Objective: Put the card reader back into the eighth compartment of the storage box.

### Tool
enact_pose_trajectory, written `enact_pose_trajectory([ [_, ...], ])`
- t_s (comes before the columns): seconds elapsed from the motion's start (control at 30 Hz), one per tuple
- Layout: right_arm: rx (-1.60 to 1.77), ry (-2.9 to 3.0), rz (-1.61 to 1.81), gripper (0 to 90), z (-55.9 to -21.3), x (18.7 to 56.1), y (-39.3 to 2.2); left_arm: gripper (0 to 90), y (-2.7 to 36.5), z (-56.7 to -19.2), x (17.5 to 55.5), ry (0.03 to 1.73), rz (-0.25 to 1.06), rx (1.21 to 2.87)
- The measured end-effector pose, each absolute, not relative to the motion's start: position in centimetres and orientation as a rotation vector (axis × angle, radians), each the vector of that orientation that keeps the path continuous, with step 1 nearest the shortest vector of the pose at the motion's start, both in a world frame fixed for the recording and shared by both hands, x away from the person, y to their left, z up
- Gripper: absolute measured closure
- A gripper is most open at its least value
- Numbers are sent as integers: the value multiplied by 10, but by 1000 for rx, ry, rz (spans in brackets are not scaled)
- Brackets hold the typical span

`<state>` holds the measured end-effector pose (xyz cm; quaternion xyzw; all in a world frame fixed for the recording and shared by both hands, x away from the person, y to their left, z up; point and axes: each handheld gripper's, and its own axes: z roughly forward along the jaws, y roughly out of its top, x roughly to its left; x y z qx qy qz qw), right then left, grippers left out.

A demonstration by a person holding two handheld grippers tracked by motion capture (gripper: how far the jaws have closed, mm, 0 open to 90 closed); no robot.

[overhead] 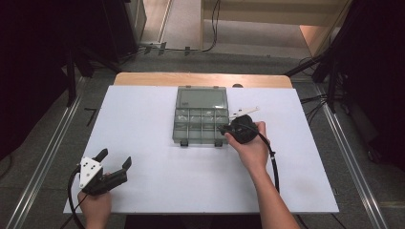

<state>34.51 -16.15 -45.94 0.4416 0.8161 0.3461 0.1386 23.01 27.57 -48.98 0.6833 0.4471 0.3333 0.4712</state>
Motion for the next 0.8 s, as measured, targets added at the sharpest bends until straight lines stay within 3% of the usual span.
enact_pose_trajectory([
  [0.13,1288,2338,1011,690,-460,349,-163,142,276,-490,230,1094,816,1675],
  [0.3,1315,2281,1064,355,-457,348,-168,141,276,-490,230,1096,816,1676],
  [0.37,1332,2260,1093,174,-456,346,-171,142,276,-490,230,1095,816,1674],
  [0.47,1321,2246,1159,0,-453,342,-175,142,276,-490,230,1096,816,1676],
  [0.8,1270,2208,1236,0,-450,324,-189,142,275,-490,230,1095,819,1680],
])
